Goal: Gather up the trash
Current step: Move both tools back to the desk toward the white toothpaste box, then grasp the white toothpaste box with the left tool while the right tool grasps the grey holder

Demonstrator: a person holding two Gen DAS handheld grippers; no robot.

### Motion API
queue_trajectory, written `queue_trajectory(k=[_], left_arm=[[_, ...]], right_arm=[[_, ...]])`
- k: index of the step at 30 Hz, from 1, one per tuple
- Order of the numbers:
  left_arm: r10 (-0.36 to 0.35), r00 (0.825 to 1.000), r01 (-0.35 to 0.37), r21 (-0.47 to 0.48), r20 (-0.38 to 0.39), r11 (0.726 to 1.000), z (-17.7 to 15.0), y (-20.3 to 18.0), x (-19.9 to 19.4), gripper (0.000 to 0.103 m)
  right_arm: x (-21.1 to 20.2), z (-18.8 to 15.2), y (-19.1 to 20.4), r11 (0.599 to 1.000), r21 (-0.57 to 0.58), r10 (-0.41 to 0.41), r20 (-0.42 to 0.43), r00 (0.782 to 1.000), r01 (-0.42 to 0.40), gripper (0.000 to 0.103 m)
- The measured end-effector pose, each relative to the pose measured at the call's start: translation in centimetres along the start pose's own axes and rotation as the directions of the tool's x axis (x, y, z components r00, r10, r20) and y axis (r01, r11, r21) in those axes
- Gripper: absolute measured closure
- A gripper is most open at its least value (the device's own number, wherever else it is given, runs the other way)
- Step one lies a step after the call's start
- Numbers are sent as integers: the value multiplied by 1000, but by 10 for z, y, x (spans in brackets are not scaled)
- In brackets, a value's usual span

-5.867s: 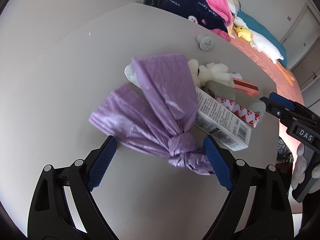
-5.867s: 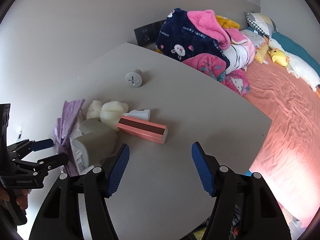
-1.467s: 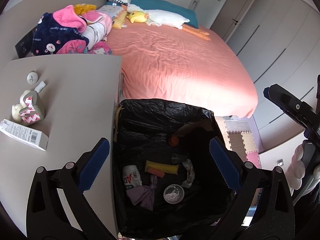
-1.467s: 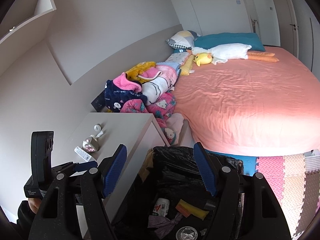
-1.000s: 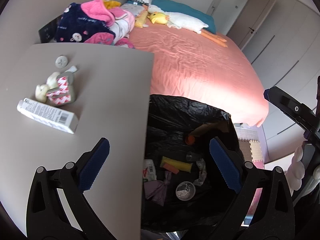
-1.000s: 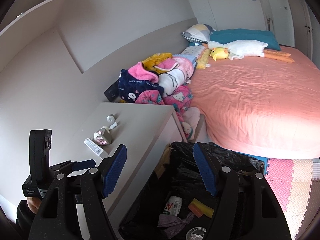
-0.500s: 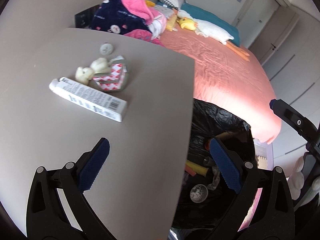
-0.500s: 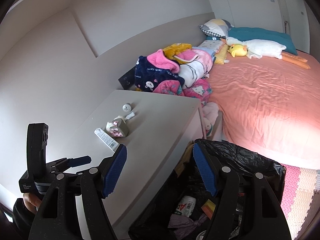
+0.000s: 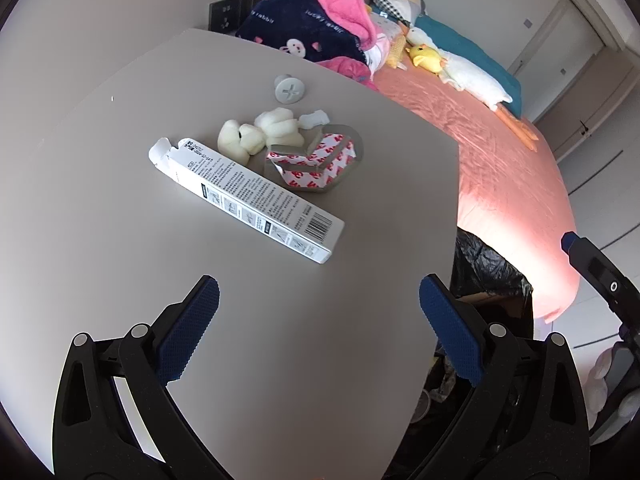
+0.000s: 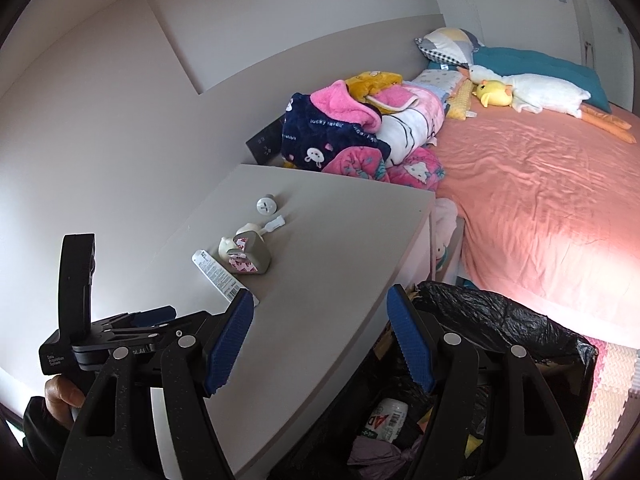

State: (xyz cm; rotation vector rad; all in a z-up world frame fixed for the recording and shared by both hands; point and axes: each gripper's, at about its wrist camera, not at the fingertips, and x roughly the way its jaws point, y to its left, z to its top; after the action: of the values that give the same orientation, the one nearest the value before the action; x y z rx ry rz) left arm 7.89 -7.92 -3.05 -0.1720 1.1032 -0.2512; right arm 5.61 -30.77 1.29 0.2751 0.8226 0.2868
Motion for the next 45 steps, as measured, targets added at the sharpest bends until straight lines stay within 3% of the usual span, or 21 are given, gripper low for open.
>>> queue_trajectory(k=[22, 36, 39, 41, 45], left_arm=[[38, 999, -41, -81, -34, 996, 41, 35, 45, 7], [213, 975, -217, -64, -56, 974, 37, 59, 56, 7], [232, 972, -234, -55, -30, 971, 35, 63, 51, 23], [236, 972, -236, -41, -16, 971, 35, 65, 48, 41], [201, 979, -202, -48, -7, 978, 35, 71, 42, 61]], right_arm=[[55, 20, 4, 999, 10, 33, -38, 999, -33, 33], [92, 26, 27, 995, -35, 84, -93, 992, -88, 33], [100, 26, 34, 994, -46, 97, -108, 989, -102, 33], [103, 26, 38, 993, -51, 104, -115, 988, -111, 33], [110, 26, 47, 989, -68, 124, -135, 983, -134, 33]])
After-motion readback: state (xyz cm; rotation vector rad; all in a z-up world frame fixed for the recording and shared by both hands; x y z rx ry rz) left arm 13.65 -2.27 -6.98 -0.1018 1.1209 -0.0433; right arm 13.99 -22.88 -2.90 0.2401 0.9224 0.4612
